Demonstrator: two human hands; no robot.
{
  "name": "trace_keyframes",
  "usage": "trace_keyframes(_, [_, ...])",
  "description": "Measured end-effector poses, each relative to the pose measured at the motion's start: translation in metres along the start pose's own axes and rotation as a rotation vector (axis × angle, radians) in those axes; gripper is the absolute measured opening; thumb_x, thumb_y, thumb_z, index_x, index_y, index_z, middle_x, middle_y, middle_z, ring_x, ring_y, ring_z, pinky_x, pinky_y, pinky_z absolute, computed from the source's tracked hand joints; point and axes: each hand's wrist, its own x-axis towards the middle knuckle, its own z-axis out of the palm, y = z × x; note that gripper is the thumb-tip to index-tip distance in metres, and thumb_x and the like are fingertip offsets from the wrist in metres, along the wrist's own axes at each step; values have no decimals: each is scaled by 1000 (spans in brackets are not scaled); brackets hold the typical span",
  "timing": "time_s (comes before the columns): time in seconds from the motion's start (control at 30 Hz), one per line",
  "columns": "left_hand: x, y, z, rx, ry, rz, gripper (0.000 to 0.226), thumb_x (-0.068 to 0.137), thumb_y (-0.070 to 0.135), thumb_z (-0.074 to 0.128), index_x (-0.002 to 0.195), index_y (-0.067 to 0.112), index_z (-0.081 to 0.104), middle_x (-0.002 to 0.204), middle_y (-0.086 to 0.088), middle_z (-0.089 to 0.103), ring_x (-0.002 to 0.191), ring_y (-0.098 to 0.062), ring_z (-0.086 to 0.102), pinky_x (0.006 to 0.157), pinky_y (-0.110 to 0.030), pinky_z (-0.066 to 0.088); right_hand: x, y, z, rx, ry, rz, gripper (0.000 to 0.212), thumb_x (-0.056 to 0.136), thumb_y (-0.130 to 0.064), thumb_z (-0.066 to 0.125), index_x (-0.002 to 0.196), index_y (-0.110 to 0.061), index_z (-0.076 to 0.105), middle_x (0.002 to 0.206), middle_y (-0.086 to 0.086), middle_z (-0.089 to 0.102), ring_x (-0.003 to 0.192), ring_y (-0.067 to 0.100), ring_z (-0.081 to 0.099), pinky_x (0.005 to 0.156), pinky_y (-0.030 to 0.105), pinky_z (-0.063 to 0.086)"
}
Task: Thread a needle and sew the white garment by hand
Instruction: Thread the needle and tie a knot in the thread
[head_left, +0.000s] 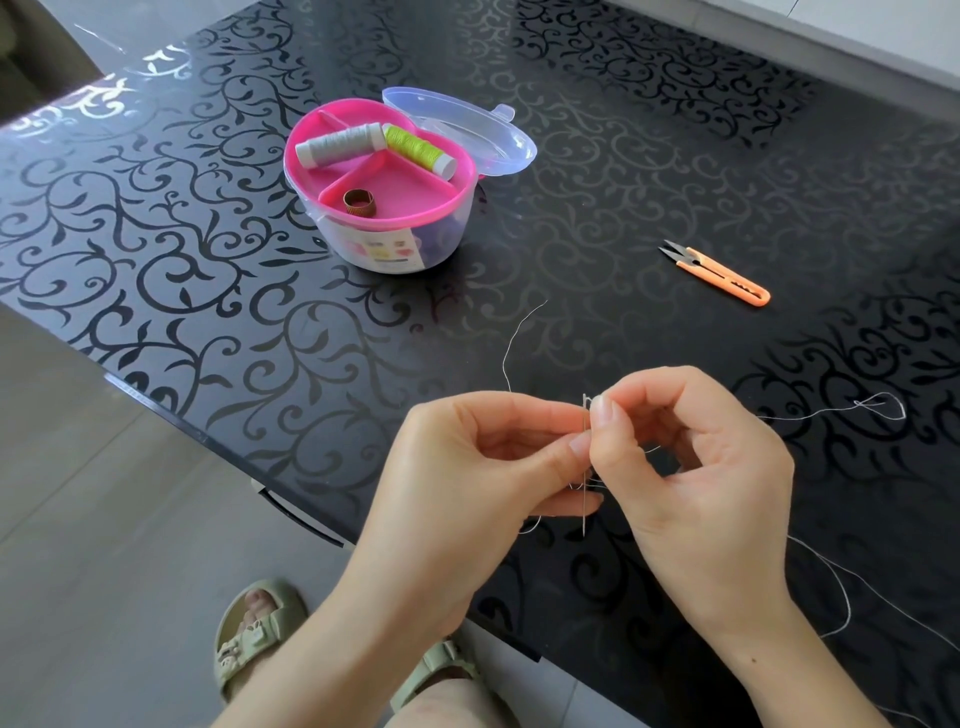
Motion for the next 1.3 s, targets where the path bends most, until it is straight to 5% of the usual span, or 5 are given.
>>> trace_keyframes(0.17, [-1,1,0,40,9,16,7,73,13,74,78,14,77,75,-8,75,72,-23,73,65,-29,59,1,1,-1,-5,-11,-3,9,84,-20,58,78,-26,59,81,-8,63,70,2,61,64,5,42])
trace_keyframes(0.33, [-2,1,1,161,61,75,5,76,15,75,79,19,77,74,-3,75,67,-21,73,72,-48,59,1,1,-1,-2,-19,-1,8,84,-21,57,77,-25,59,80,-8,63,70,3,61,64,6,42])
trace_keyframes(0.53, [-2,1,1,228,82,158,8,77,9,75,79,16,77,69,-1,74,62,-17,72,62,-27,59,1,0,-1,5,-24,-10,9,83,-20,57,77,-26,58,81,-7,63,70,2,60,64,5,42])
trace_keyframes(0.73, [-4,2,0,395,105,250,9,76,13,77,80,21,77,65,8,72,58,-7,69,61,-22,57,0,0,0,13,-23,1,8,83,-19,57,77,-25,59,82,-7,64,69,2,61,63,5,43])
trace_keyframes(1.3, [-4,2,1,466,125,312,13,76,13,77,81,26,77,65,12,71,62,-5,68,63,-24,57,1,-3,-1,39,-44,17,12,83,-12,58,77,-22,59,79,-10,65,66,-3,62,61,3,41])
